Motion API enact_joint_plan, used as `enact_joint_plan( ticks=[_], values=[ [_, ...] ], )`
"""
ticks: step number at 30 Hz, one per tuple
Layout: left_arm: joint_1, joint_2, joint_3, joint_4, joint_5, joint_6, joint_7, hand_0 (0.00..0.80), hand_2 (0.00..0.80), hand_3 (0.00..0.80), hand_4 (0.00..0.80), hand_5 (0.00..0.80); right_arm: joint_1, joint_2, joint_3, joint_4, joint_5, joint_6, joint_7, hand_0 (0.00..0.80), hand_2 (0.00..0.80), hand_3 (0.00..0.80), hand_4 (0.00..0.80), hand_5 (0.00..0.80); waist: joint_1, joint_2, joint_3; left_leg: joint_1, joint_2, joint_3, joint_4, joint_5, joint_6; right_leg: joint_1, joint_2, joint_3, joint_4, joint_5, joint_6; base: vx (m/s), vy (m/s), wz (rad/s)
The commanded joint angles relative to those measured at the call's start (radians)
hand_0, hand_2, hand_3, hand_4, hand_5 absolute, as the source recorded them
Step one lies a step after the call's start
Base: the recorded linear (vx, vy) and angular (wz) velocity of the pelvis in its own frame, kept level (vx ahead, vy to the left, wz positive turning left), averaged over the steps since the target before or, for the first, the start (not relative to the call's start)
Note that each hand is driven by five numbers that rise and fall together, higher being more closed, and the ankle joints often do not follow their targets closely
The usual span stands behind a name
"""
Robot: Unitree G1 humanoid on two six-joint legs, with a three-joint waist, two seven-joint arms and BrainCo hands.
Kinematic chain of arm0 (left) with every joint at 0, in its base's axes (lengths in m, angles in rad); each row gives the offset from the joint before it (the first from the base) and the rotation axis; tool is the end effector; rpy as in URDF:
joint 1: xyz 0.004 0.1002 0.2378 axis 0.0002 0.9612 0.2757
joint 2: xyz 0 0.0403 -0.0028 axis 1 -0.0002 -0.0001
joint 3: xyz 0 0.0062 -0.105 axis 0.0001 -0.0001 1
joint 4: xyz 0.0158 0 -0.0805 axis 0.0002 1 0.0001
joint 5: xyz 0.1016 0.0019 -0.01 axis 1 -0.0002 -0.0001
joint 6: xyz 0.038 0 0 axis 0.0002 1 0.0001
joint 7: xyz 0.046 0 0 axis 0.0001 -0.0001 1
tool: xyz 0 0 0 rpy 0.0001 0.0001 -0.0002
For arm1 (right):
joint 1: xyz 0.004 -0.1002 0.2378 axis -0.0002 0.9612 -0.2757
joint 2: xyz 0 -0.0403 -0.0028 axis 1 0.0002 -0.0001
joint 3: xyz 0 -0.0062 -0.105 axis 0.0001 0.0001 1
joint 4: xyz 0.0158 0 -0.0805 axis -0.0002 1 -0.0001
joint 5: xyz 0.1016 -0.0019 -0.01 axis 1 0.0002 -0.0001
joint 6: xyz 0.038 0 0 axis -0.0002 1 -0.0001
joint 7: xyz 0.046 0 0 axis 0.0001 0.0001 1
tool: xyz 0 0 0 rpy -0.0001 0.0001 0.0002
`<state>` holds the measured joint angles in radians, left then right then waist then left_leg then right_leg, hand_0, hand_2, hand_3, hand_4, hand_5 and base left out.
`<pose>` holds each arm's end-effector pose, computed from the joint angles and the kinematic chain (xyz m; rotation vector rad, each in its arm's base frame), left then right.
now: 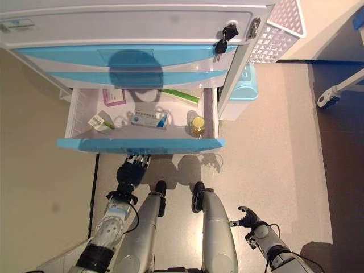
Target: Open the drawer and pick up the medicine
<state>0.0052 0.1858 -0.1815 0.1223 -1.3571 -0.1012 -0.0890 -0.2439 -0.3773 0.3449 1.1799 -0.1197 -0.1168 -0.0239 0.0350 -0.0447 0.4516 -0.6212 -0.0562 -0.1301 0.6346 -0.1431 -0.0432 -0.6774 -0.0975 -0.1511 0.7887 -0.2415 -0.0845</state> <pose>0.1994 0.1580 0.0164 -1.1598 0.0889 -0.0638 0.1694 -0.2455 -0.0772 -0.6723 0.8518 0.1479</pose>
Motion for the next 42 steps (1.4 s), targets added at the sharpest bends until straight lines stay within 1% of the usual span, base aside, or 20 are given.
enact_joint_plan(
  ticks=[1,2,3,4,7,11,14,15,16,17,19,20,26,32,34,35,36,37,40,42],
  values=[
    [0.071,0.213,0.147,-0.353,0.092,-0.130,-0.143,0.800,0.800,0.800,0.800,0.800,0.062,-0.057,-0.015,0.054,-0.031,0.012,-0.003,0.000,0.000,0.000,0.000,0.000,0.052,0.024,-0.074,-0.038,-0.087,0.070,0.031,0.015,0.105,0.022,-0.046,0.077,-0.030,0.118,0.117,0.009,0.004,0.19],
    [0.102,0.243,0.156,-0.381,0.101,-0.125,-0.149,0.800,0.800,0.800,0.800,0.800,0.062,-0.062,-0.015,0.057,-0.036,0.012,-0.001,0.000,0.000,0.000,0.000,0.000,0.059,0.030,-0.073,-0.035,-0.091,0.066,0.033,0.013,0.106,0.027,-0.052,0.074,-0.023,0.114,0.118,0.012,-0.001,0.21],
    [0.160,0.305,0.184,-0.430,0.116,-0.119,-0.159,0.800,0.800,0.800,0.800,0.800,0.063,-0.068,-0.013,0.056,-0.042,0.013,0.001,0.000,0.000,0.000,0.000,0.000,0.074,0.043,-0.073,-0.030,-0.099,0.059,0.033,0.012,0.107,0.034,-0.061,0.068,-0.010,0.104,0.120,0.011,-0.002,0.27],
    [0.161,0.305,0.184,-0.430,0.116,-0.119,-0.159,0.800,0.800,0.800,0.800,0.800,0.063,-0.068,-0.013,0.056,-0.042,0.013,0.001,0.000,0.000,0.000,0.000,0.000,0.073,0.043,-0.074,-0.029,-0.099,0.059,0.033,0.012,0.107,0.034,-0.061,0.068,-0.010,0.104,0.120,0.008,-0.007,0.14],
    [0.232,0.361,0.211,-0.458,0.119,-0.101,-0.172,0.800,0.800,0.800,0.800,0.800,0.053,-0.075,-0.015,0.069,-0.048,0.016,0.000,0.000,0.000,0.000,0.000,0.000,0.092,0.060,-0.074,-0.026,-0.108,0.048,0.036,0.009,0.108,0.037,-0.072,0.062,0.004,0.089,0.121,0.009,-0.006,0.11],
    [0.284,0.386,0.211,-0.439,0.110,-0.073,-0.169,0.800,0.800,0.800,0.800,0.800,0.049,-0.082,-0.022,0.077,-0.051,0.020,-0.014,0.000,0.000,0.000,0.000,0.000,0.105,0.077,-0.077,-0.028,-0.115,0.034,0.032,0.015,0.105,0.039,-0.080,0.048,0.013,0.075,0.119,0.019,-0.023,0.18],
    [0.310,0.367,0.198,-0.377,0.116,-0.057,-0.150,0.800,0.800,0.800,0.800,0.800,0.055,-0.083,-0.035,0.084,-0.047,0.025,-0.024,0.000,0.000,0.000,0.000,0.000,0.116,0.088,-0.078,-0.027,-0.120,0.021,0.017,0.024,0.102,0.043,-0.092,0.034,0.014,0.066,0.117,0.052,-0.046,0.20],
    [0.319,0.360,0.181,-0.327,0.125,-0.046,-0.138,0.800,0.800,0.800,0.800,0.800,0.063,-0.087,-0.048,0.082,-0.038,0.028,-0.031,0.000,0.000,0.000,0.000,0.000,0.119,0.091,-0.072,-0.018,-0.126,0.015,0.025,0.000,0.097,0.056,-0.099,0.029,0.030,0.036,0.123,0.026,-0.038,0.14],
    [0.317,0.360,0.181,-0.328,0.125,-0.046,-0.138,0.800,0.800,0.800,0.800,0.800,0.062,-0.088,-0.049,0.082,-0.038,0.028,-0.032,0.000,0.000,0.000,0.000,0.000,0.119,0.094,-0.076,-0.028,-0.124,0.015,0.008,0.032,0.099,0.046,-0.099,0.022,0.014,0.063,0.115,0.087,-0.064,0.23],
    [0.323,0.354,0.169,-0.292,0.134,-0.036,-0.131,0.800,0.800,0.800,0.800,0.800,0.066,-0.092,-0.055,0.075,-0.028,0.027,-0.036,0.000,0.000,0.000,0.000,0.000,0.120,0.095,-0.070,-0.022,-0.129,0.009,0.023,0.006,0.095,0.055,-0.104,0.023,0.031,0.034,0.122,0.017,-0.028,0.32],
    [0.321,0.343,0.152,-0.251,0.148,-0.023,-0.126,0.800,0.800,0.800,0.800,0.800,0.073,-0.094,-0.069,0.076,-0.015,0.030,-0.042,0.000,0.000,0.000,0.000,0.000,0.122,0.102,-0.070,-0.026,-0.132,0.003,0.021,0.009,0.093,0.059,-0.112,0.010,0.030,0.030,0.122,0.067,-0.043,0.41],
    [0.321,0.314,0.146,-0.211,0.151,-0.020,-0.117,0.800,0.800,0.800,0.800,0.800,0.077,-0.095,-0.079,0.072,-0.004,0.030,-0.048,0.000,0.000,0.000,0.000,0.000,0.126,0.109,-0.070,-0.031,-0.134,0.000,0.022,0.011,0.092,0.057,-0.115,0.003,0.031,0.025,0.120,0.030,-0.021,0.31],
    [0.330,0.280,0.123,-0.154,0.171,-0.003,-0.103,0.800,0.800,0.800,0.800,0.800,0.071,-0.094,-0.090,0.056,0.019,0.032,-0.062,0.000,0.000,0.000,0.000,0.000,0.125,0.112,-0.063,-0.048,-0.124,0.009,0.032,0.006,0.098,0.037,-0.109,0.008,0.031,0.026,0.119,0.030,0.018,0.12],
    [0.357,0.252,0.123,-0.142,0.177,-0.014,-0.075,0.800,0.800,0.800,0.800,0.800,0.073,-0.096,-0.097,0.051,0.034,0.034,-0.078,0.000,0.000,0.000,0.000,0.000,0.121,0.104,-0.055,-0.046,-0.117,0.025,0.029,-0.004,0.110,0.032,-0.103,0.020,0.022,0.035,0.123,0.029,0.026,0.00],
    [0.354,0.258,0.118,-0.149,0.194,-0.026,-0.058,0.800,0.800,0.800,0.800,0.800,0.069,-0.096,-0.095,0.051,0.037,0.034,-0.085,0.000,0.000,0.000,0.000,0.000,0.117,0.101,-0.052,-0.046,-0.115,0.028,0.028,-0.006,0.113,0.032,-0.101,0.023,0.016,0.039,0.124,0.026,0.029,-0.05],
    [0.361,0.259,0.123,-0.156,0.199,-0.031,-0.048,0.590,0.590,0.590,0.590,0.590,0.064,-0.096,-0.093,0.049,0.038,0.035,-0.089,0.000,0.000,0.000,0.000,0.000,0.115,0.100,-0.050,-0.044,-0.114,0.031,0.025,-0.007,0.114,0.032,-0.100,0.025,0.013,0.040,0.125,0.021,0.029,-0.04],
    [0.369,0.257,0.133,-0.144,0.214,-0.036,-0.032,0.436,0.436,0.436,0.436,0.436,0.063,-0.095,-0.091,0.047,0.038,0.035,-0.092,0.000,0.000,0.000,0.000,0.000,0.115,0.098,-0.050,-0.045,-0.112,0.034,0.025,-0.007,0.115,0.032,-0.099,0.026,0.012,0.041,0.125,0.022,0.024,-0.05],
    [0.375,0.263,0.140,-0.135,0.238,-0.045,-0.011,0.000,0.000,0.000,0.000,0.000,0.062,-0.097,-0.090,0.044,0.040,0.033,-0.095,0.000,0.000,0.000,0.000,0.000,0.114,0.097,-0.049,-0.046,-0.111,0.037,0.025,-0.008,0.117,0.032,-0.098,0.027,0.010,0.043,0.126,0.020,0.026,-0.03],
    [0.414,0.286,0.165,-0.134,0.311,-0.051,0.051,0.000,0.000,0.000,0.000,0.000,0.059,-0.103,-0.086,0.020,0.047,0.036,-0.101,0.000,0.000,0.000,0.000,0.000,0.104,0.095,-0.047,-0.051,-0.107,0.048,0.032,-0.018,0.124,0.024,-0.094,0.036,0.010,0.044,0.127,0.024,0.050,-0.06],
    [0.419,0.289,0.162,-0.120,0.337,-0.043,0.057,0.000,0.000,0.000,0.000,0.000,0.058,-0.105,-0.085,0.018,0.049,0.036,-0.105,0.000,0.000,0.000,0.000,0.000,0.101,0.094,-0.048,-0.054,-0.105,0.051,0.035,-0.021,0.125,0.022,-0.093,0.041,0.010,0.045,0.128,0.020,0.055,-0.13]
  ],
)
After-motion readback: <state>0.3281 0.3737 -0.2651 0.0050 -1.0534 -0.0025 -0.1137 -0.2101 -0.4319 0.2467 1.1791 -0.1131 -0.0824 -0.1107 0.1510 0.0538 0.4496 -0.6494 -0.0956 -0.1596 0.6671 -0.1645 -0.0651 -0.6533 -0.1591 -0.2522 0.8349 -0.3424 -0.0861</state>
